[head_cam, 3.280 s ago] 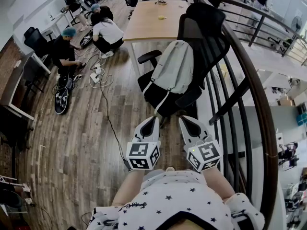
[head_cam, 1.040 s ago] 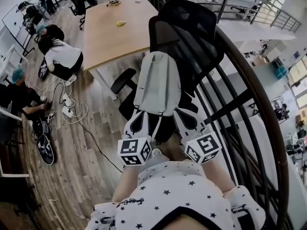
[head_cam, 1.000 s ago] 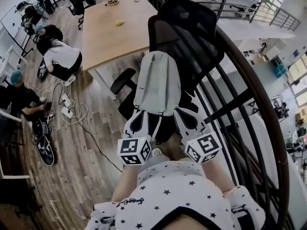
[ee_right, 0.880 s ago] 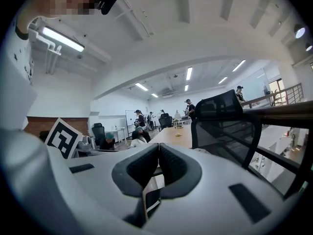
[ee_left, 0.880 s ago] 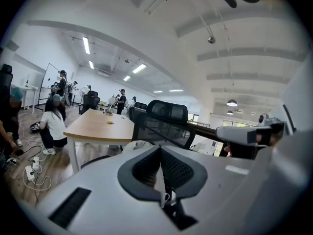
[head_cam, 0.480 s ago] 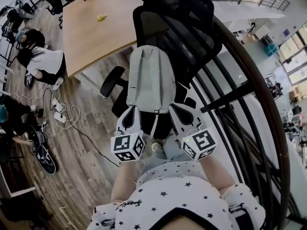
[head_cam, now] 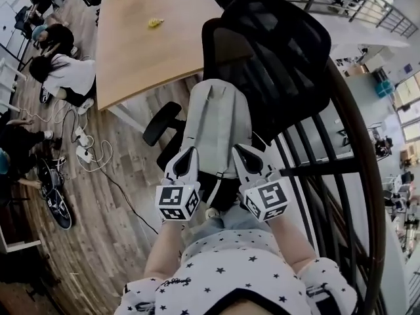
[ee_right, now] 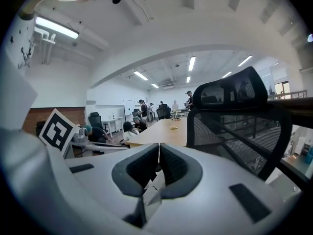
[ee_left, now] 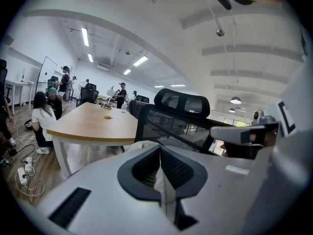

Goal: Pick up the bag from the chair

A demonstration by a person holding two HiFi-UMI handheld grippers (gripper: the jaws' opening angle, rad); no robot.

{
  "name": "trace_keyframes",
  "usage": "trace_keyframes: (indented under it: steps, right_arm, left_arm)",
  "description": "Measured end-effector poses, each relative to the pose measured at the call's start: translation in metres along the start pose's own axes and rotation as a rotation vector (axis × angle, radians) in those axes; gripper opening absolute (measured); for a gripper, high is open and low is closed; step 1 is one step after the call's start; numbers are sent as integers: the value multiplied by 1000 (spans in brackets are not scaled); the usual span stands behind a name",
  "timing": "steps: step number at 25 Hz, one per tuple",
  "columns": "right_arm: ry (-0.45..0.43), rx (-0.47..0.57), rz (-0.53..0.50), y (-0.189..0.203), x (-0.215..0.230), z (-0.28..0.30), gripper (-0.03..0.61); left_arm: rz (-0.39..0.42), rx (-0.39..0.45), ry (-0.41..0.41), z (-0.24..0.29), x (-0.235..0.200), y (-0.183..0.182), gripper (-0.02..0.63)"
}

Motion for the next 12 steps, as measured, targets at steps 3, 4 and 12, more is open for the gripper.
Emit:
trace_keyframes:
  steps: [3, 4, 12]
  right_arm:
    - [-1, -15, -24, 2, 18, 34, -3]
    - [-4, -21, -32, 4, 23, 44, -3]
    - [-25, -91, -119, 30, 65, 120, 29]
  left_arm:
    - [5, -18, 15, 31, -16, 2, 14]
    - [4, -23, 17, 40, -22, 3, 14]
    - [-2, -87, 17, 121, -56, 23, 15]
Point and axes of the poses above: the fingertips, and each gripper's own axes: z forward along the fingers, x to its right, y out of its underside, the point moved 5 cm from there along -z, backward along the fingers, and after that the axes turned 6 degrees about y, right-handed, at the moved point
